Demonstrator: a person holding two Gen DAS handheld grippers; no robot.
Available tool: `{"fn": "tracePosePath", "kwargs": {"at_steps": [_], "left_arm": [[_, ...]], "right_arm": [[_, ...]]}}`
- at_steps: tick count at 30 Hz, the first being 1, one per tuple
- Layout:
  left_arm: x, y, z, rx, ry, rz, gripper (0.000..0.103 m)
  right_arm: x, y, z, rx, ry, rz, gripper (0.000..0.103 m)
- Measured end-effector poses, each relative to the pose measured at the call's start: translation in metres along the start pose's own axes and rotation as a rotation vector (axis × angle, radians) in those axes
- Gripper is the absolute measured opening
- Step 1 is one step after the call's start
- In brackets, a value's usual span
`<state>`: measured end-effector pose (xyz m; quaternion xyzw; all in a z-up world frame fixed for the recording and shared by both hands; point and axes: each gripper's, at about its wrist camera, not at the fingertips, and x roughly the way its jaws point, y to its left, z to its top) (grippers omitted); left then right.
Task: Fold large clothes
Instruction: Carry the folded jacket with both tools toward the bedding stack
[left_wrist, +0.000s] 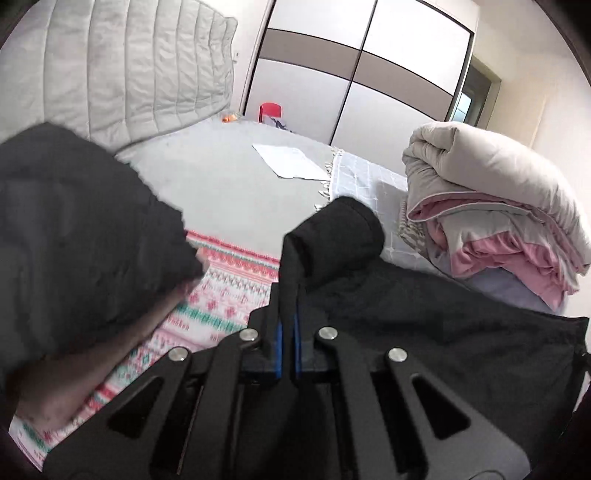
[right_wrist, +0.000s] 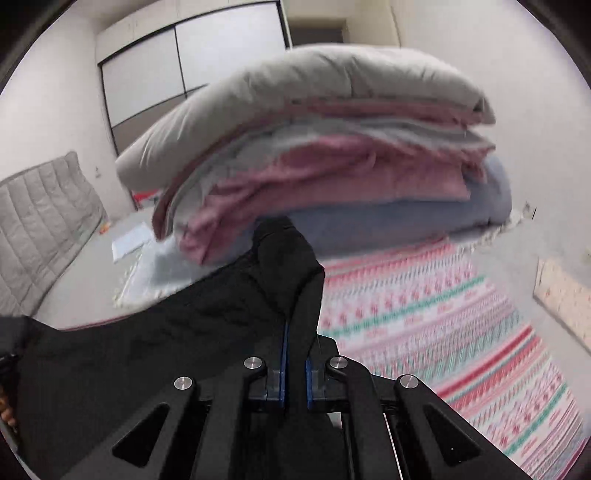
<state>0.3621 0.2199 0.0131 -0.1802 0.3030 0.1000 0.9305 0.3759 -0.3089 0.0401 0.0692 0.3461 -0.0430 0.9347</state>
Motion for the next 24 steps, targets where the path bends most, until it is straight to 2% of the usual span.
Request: {"fn": "tracePosePath", "kwargs": {"at_steps": [4,8,13,17,18,19,21,23,24], "left_arm": [[0.073,-0.023,-0.029,0.114,0.088,0.127,0.006],[0.131,-0.012,-0.065,0.108,0.169,0.203,0.006],[0.150,0.007,-0.075,0.022,0.178,0.165,0.007],[0.154,0.014,-0.073,-0.004,0.209,0.133,0.010],[0.152,0.014,-0.072,-0.010,0.219,0.117,0.011],[0.147,0.018,-0.068,-0.024,0.230,0.077,0.011],[0.126,0.022,-0.065,-0.061,0.217,0.050,0.015],[0.095,0.034,-0.054,-0.116,0.193,0.025,0.021],[0.080,0.039,-0.051,-0.130,0.183,0.011,0.029]], "right_arm": [[0.060,-0.006,-0.012,0.042,0.103,-0.089,0.006],[0.133,-0.011,-0.054,0.086,0.216,-0.171,0.006],[0.181,-0.008,-0.089,0.076,0.236,-0.180,0.006],[0.189,-0.014,-0.094,0.125,0.258,-0.176,0.010],[0.190,-0.018,-0.093,0.136,0.269,-0.179,0.019],[0.189,-0.021,-0.092,0.142,0.281,-0.200,0.035],[0.177,-0.027,-0.086,0.165,0.293,-0.256,0.053],[0.144,-0.034,-0.076,0.229,0.236,-0.223,0.054],[0.130,-0.037,-0.072,0.256,0.208,-0.214,0.056]]}}
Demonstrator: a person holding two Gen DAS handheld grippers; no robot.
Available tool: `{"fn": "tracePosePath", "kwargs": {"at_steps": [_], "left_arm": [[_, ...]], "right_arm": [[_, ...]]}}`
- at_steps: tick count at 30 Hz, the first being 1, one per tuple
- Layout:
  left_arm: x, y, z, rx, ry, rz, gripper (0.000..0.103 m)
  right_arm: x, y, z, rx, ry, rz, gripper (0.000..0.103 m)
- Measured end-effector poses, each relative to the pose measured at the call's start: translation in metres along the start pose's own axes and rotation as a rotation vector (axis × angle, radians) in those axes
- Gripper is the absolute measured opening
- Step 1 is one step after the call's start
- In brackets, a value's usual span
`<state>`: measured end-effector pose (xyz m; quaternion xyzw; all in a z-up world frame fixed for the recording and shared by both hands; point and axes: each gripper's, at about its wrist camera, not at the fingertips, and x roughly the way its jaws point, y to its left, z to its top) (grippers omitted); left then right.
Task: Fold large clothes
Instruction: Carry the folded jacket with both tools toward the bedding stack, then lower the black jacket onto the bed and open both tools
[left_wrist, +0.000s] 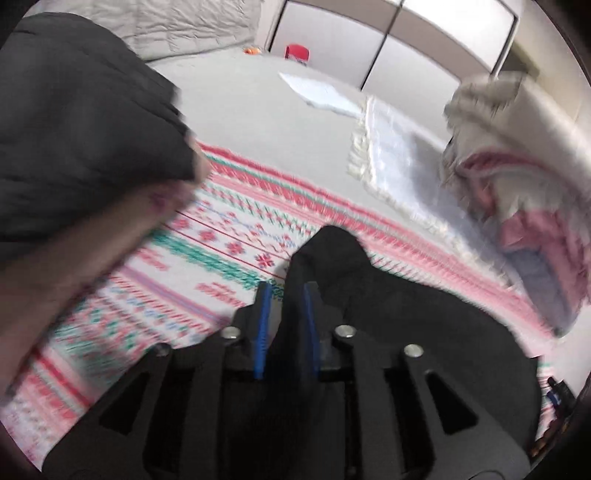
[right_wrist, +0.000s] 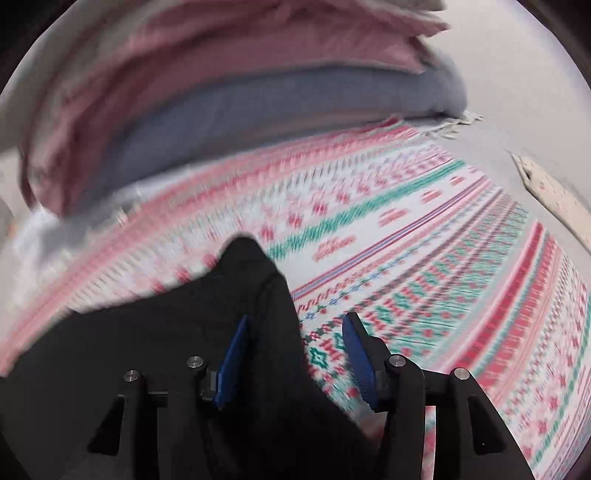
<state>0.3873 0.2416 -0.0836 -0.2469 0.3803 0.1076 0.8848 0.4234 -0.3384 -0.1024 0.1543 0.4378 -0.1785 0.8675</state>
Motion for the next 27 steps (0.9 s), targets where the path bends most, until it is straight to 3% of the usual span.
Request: {"fn": "tracePosePath", "kwargs": {"at_steps": [1,4,8,11,16,18,20,24,27], "left_arm": [[-0.025,0.005,-0.002,-0.007,-0.012,-0.006,0.037],[-0.081,0.011,-0.029,0.016,-0.012,-0.056,0.044],[-0.117,0.013,-0.079,0.078,0.072,-0.091,0.045],[-0.129,0.021,-0.113,0.061,0.128,-0.104,0.045],[-0.120,0.024,-0.151,0.064,0.144,-0.030,0.045],[-0.111,0.030,-0.157,0.065,0.132,-0.014,0.045],[-0.109,0.030,-0.164,0.095,0.122,-0.007,0.044],[-0.104,0.027,-0.167,0.120,0.116,0.023,0.042],[-0.099,0.033,-0.166,0.091,0.131,0.041,0.029]], "right_arm": [[-0.018,-0.006,0.000,0.032,-0.028,0.022,0.062],[-0.078,-0.031,-0.016,0.155,-0.068,0.121,0.075],[-0.130,-0.066,-0.074,0.282,0.043,0.309,0.075],[-0.160,-0.081,-0.112,0.341,0.076,0.237,0.075],[-0.186,-0.073,-0.146,0.276,0.080,0.292,0.075],[-0.178,-0.070,-0.157,0.216,0.097,0.284,0.075],[-0.157,-0.073,-0.173,0.163,0.120,0.196,0.075],[-0.127,-0.069,-0.185,0.097,0.174,0.166,0.076],[-0.122,-0.063,-0.190,0.086,0.173,0.126,0.077]]}}
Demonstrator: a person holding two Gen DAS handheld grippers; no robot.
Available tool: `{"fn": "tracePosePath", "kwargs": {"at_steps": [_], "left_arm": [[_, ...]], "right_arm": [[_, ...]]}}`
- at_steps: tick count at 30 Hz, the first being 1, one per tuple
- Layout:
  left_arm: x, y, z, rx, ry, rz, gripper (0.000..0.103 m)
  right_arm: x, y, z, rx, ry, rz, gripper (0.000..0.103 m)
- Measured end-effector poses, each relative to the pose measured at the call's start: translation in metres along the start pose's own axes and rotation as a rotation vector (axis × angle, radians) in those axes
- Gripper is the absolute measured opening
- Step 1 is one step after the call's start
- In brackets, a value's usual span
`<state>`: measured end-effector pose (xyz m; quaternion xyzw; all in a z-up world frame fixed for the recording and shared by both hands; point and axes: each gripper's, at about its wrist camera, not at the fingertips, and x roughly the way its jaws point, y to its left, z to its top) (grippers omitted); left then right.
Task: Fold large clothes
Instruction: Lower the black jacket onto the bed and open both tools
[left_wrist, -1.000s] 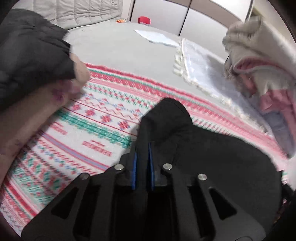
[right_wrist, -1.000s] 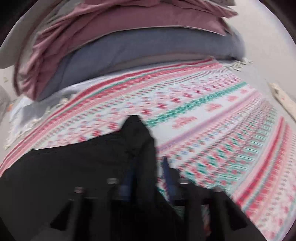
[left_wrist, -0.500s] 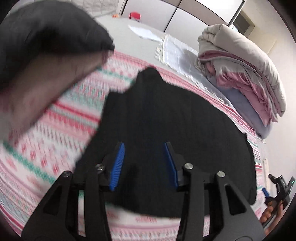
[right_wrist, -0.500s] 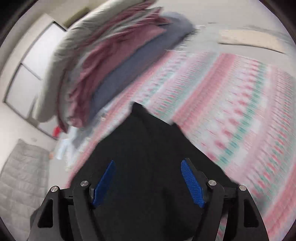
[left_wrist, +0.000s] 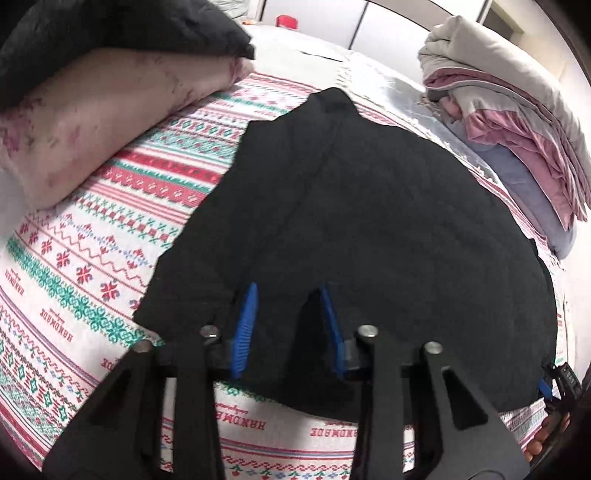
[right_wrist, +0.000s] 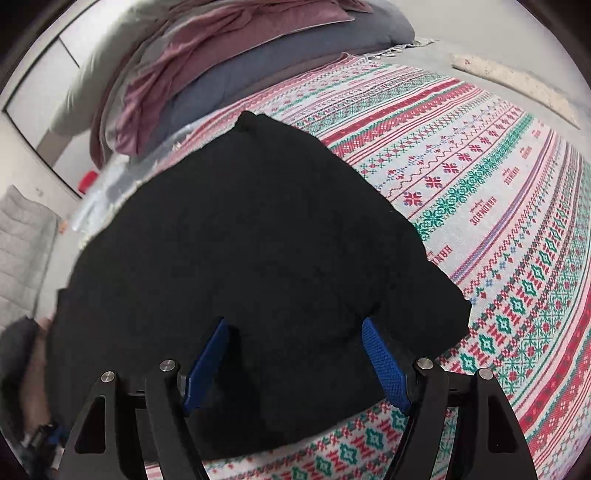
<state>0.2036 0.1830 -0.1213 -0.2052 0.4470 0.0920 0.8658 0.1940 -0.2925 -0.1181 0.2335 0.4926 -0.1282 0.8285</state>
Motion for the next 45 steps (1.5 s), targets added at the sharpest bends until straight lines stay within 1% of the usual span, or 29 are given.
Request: {"fn": "tracePosePath", "kwargs": {"at_steps": [1,3,4,6,8,9,11,12,13,14,15,16,17,20,21,24,26,28,30,32,34,36,37,40,43,45], "left_arm": [[0.001,0.002,0.000,-0.004,0.004,0.004,0.026],[0.001,0.010,0.001,-0.032,0.013,-0.022,0.022],[0.001,0.015,0.002,-0.052,0.018,-0.038,0.018],[0.000,0.019,0.002,-0.074,0.022,-0.051,0.015],[-0.011,0.018,0.003,-0.087,0.012,-0.054,0.015],[-0.019,0.015,0.004,-0.085,-0.013,-0.059,0.016],[-0.033,0.010,0.005,-0.058,-0.076,-0.040,0.018],[-0.036,0.007,0.006,-0.040,-0.099,-0.022,0.022],[-0.033,0.007,0.007,-0.030,-0.099,-0.010,0.023],[-0.025,0.008,0.006,-0.028,-0.067,0.006,0.023],[-0.012,0.012,0.005,-0.043,-0.018,0.016,0.023],[-0.003,0.018,0.004,-0.068,-0.001,0.004,0.023],[0.001,0.021,0.005,-0.080,-0.003,-0.006,0.022],[0.000,0.024,0.008,-0.092,-0.001,-0.019,0.022],[0.000,0.024,0.007,-0.093,-0.003,-0.021,0.022],[0.000,0.027,0.005,-0.079,-0.003,-0.026,0.020],[-0.001,0.031,0.005,-0.105,-0.001,-0.042,0.019],[-0.003,0.029,0.007,-0.102,-0.009,-0.034,0.019],[-0.009,0.023,0.006,-0.074,-0.029,-0.007,0.019],[-0.019,0.014,0.006,-0.043,-0.064,0.035,0.020],[-0.031,0.007,0.006,-0.021,-0.104,0.053,0.020],[-0.041,-0.001,0.005,0.005,-0.138,0.047,0.023],[-0.047,-0.011,0.003,0.039,-0.154,0.035,0.024],[-0.053,-0.043,-0.009,0.143,-0.156,-0.016,0.029],[-0.049,-0.094,-0.034,0.302,-0.123,-0.101,0.030],[-0.046,-0.121,-0.050,0.400,-0.111,-0.131,0.031]], "right_arm": [[0.000,0.002,0.000,-0.001,0.001,-0.011,0.077],[-0.001,0.001,0.001,0.005,0.010,-0.005,0.077],[-0.001,-0.002,0.001,0.014,0.014,0.011,0.077],[-0.005,-0.012,0.003,0.062,0.010,0.068,0.077],[-0.019,-0.024,0.003,0.139,-0.031,0.117,0.074],[-0.028,-0.027,0.003,0.156,-0.056,0.119,0.074],[-0.052,-0.027,0.004,0.140,-0.141,0.058,0.076],[-0.060,-0.026,0.004,0.120,-0.182,0.027,0.076],[-0.061,-0.025,0.005,0.104,-0.189,0.017,0.076],[-0.051,-0.025,0.006,0.093,-0.141,0.029,0.076],[-0.040,-0.024,0.004,0.096,-0.083,0.036,0.076],[-0.026,-0.026,0.002,0.098,-0.030,0.022,0.076],[-0.017,-0.024,0.001,0.085,-0.020,-0.009,0.076],[-0.015,-0.014,0.000,0.048,-0.034,-0.068,0.077],[-0.013,-0.013,0.000,0.048,-0.036,-0.077,0.077],[-0.011,-0.013,0.002,0.059,-0.032,-0.057,0.080],[-0.014,-0.021,0.003,0.103,-0.033,-0.012,0.080],[-0.019,-0.025,0.003,0.131,-0.054,0.011,0.080],[-0.028,-0.023,0.002,0.134,-0.093,-0.009,0.080],[-0.040,-0.020,0.001,0.133,-0.136,-0.061,0.080],[-0.051,-0.024,0.001,0.164,-0.163,-0.042,0.080],[-0.058,-0.031,0.003,0.203,-0.175,-0.003,0.080],[-0.060,-0.032,0.003,0.212,-0.177,0.006,0.080],[-0.063,-0.031,-0.001,0.209,-0.169,0.013,0.080],[-0.069,-0.027,-0.006,0.188,-0.166,0.041,0.080],[-0.071,-0.022,-0.006,0.176,-0.170,0.062,0.080]]}}
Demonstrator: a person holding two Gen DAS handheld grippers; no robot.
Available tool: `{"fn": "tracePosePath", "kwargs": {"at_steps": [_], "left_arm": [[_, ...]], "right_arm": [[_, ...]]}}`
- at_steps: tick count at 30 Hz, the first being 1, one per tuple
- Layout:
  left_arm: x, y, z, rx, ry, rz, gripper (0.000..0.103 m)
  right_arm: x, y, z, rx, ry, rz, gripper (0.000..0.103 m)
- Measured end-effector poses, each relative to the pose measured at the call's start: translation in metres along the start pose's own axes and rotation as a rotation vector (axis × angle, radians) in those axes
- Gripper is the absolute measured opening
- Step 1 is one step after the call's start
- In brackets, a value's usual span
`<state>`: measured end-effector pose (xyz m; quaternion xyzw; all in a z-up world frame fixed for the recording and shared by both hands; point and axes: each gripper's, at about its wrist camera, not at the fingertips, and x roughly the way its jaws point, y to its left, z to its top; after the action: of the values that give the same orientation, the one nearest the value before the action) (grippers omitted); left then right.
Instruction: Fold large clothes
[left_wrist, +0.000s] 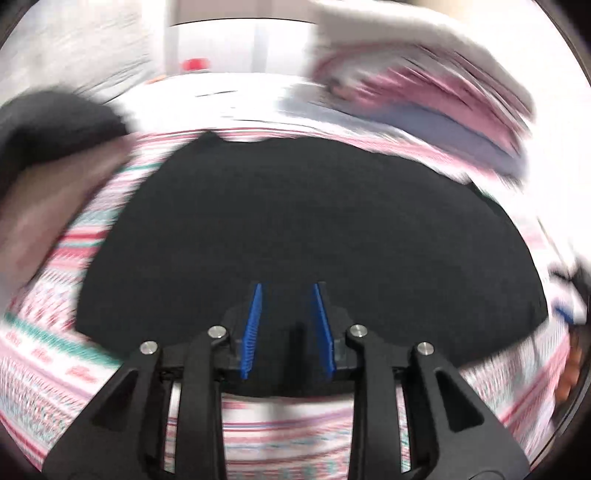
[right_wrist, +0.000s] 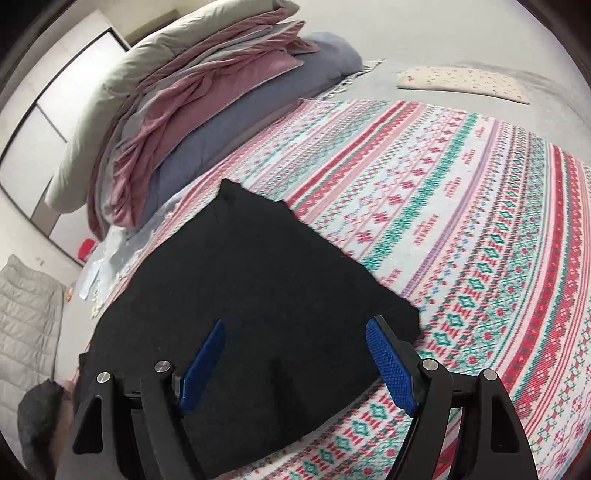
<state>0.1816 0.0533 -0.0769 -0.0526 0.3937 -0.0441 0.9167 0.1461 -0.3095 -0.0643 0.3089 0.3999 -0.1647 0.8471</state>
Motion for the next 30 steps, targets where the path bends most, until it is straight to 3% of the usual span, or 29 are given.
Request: {"fn": "tracePosePath", "kwargs": {"at_steps": [3,6,9,14,17,21,24,30], "left_arm": [[0.010,-0.045,-0.002,0.119,0.021,-0.047,0.032],[0.034,-0.069,-0.007,0.136,0.090,-0.092,0.035],[0.053,-0.078,-0.016,0.182,0.095,-0.051,0.036],[0.050,-0.065,-0.004,0.101,0.151,-0.107,0.036],[0.040,-0.067,0.002,0.096,0.128,-0.128,0.036],[0.040,-0.075,0.013,0.093,0.104,-0.120,0.036],[0.065,-0.071,0.010,0.028,0.192,-0.064,0.036],[0.067,-0.072,0.024,-0.004,0.213,-0.083,0.036]], "right_arm": [[-0.003,0.004,-0.002,-0.011,0.010,0.028,0.080],[0.001,0.009,-0.002,-0.004,0.025,0.054,0.081],[0.008,0.011,-0.002,-0.007,0.047,0.051,0.081],[0.025,0.006,-0.005,0.018,0.123,0.040,0.081],[0.023,0.007,-0.005,0.026,0.124,0.062,0.081],[0.017,0.008,-0.004,0.023,0.100,0.081,0.081],[0.021,0.005,-0.003,0.044,0.115,0.086,0.081],[0.022,0.006,-0.003,0.043,0.124,0.091,0.081]]}}
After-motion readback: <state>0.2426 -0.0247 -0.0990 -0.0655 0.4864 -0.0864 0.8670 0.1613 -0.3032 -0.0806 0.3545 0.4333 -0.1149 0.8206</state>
